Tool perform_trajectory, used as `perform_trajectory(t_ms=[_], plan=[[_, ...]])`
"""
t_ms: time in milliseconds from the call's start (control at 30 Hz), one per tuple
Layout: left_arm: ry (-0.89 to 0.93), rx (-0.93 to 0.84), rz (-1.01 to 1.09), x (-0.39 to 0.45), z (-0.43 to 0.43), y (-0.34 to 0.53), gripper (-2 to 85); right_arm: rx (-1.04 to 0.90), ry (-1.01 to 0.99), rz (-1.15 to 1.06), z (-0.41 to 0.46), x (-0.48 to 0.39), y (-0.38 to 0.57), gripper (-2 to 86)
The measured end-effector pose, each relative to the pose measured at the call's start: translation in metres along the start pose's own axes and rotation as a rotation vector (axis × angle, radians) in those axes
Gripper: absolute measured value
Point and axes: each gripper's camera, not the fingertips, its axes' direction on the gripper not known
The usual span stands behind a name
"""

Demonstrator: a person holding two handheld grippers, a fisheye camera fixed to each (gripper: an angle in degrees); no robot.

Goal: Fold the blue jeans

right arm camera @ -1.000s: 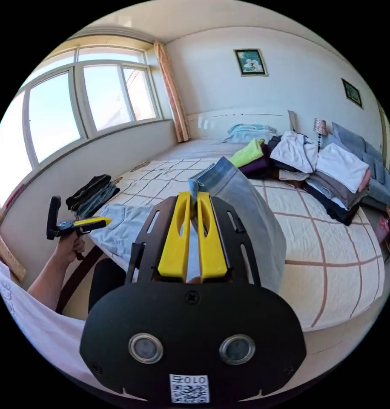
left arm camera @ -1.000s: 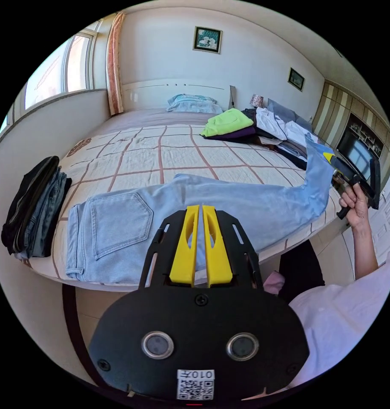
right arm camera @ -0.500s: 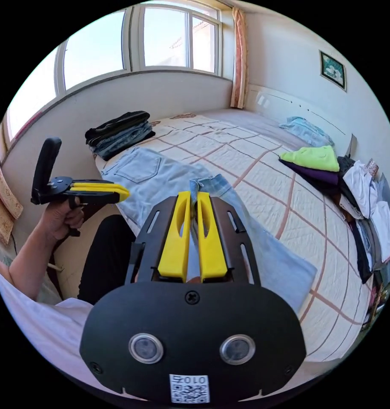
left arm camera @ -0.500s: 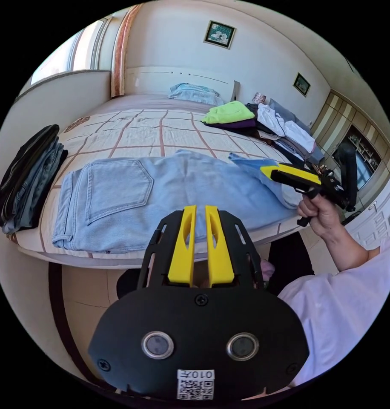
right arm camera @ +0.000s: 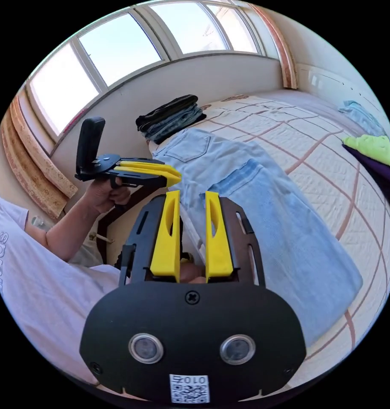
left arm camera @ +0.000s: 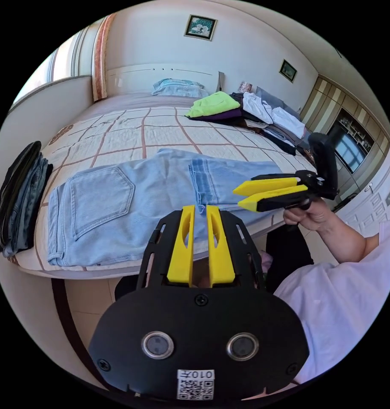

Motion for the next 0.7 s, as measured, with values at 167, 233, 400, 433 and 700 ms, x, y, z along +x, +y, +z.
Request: perform_trajectory(t_ms=[167, 233, 400, 433, 700], plan=[[-0.018, 0.005, 0.192, 0.031, 0.022, -0.035, 4.5, -0.114, 0.369, 0.177, -0.016, 0.041, 0.052, 7.3], [-0.012, -0.039, 0.217, 0.033, 0.039, -0.043, 4.5, -0.148, 0.409, 0.215, -0.015, 0.047, 0.068, 6.7], [-0.032, -0.166, 0.212, 0.026, 0.074, -0.042, 4.4, -0.098, 0.400, 0.233, -0.009, 0.059, 0.097, 4.7], [-0.033, -0.152, 0.203, 0.022, 0.071, -0.039, 4.4, -0.095, 0.386, 0.242, -0.010, 0.061, 0.097, 4.5], [0.052, -0.145, 0.130, -0.021, 0.059, -0.032, 3.8, -0.025, 0.345, 0.233, -0.037, 0.059, 0.093, 3.8]])
